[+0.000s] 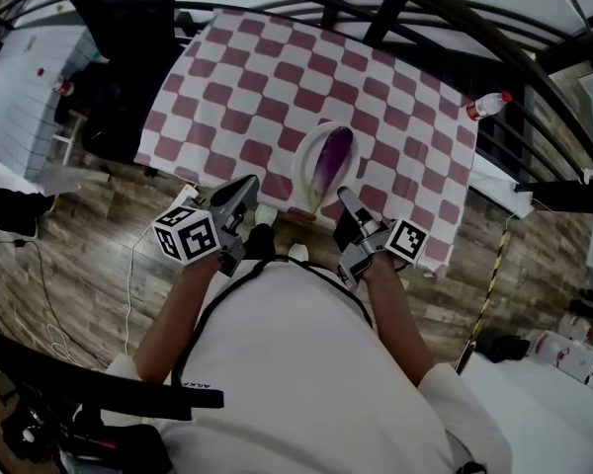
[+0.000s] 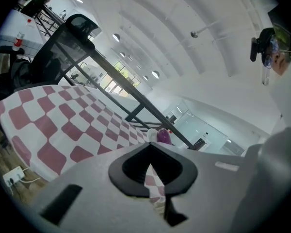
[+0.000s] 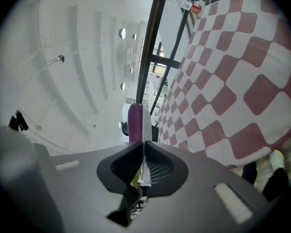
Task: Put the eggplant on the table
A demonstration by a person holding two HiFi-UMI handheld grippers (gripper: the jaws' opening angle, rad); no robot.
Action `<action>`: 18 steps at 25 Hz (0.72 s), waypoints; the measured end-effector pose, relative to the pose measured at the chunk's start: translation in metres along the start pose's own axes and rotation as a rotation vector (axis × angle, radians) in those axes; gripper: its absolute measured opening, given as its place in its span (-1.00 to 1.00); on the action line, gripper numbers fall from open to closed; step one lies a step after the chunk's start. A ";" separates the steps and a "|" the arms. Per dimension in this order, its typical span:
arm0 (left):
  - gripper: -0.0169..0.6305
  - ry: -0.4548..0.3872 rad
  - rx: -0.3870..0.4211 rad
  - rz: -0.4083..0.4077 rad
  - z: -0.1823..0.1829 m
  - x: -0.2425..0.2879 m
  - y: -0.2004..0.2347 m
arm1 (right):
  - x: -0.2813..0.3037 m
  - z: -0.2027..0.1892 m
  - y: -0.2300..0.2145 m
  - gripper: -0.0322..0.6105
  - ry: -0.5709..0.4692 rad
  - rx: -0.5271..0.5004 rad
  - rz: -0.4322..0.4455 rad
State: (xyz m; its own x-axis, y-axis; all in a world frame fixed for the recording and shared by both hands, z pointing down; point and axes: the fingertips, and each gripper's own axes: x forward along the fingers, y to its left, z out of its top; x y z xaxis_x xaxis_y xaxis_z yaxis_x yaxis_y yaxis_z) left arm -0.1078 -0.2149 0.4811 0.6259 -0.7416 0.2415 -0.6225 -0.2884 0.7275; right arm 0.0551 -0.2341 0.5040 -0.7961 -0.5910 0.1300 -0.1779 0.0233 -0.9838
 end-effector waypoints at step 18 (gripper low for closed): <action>-0.93 0.146 0.064 -0.078 0.052 0.076 0.089 | 0.118 0.081 -0.094 -0.82 -0.040 -0.055 0.066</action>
State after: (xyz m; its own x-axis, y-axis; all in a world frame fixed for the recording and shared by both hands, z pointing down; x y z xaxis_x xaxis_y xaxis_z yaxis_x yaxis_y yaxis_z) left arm -0.1401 -0.3285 0.5306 0.7321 -0.6208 0.2804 -0.5954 -0.3833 0.7061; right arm 0.0252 -0.3714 0.6018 -0.7837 -0.6184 0.0591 -0.1585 0.1069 -0.9816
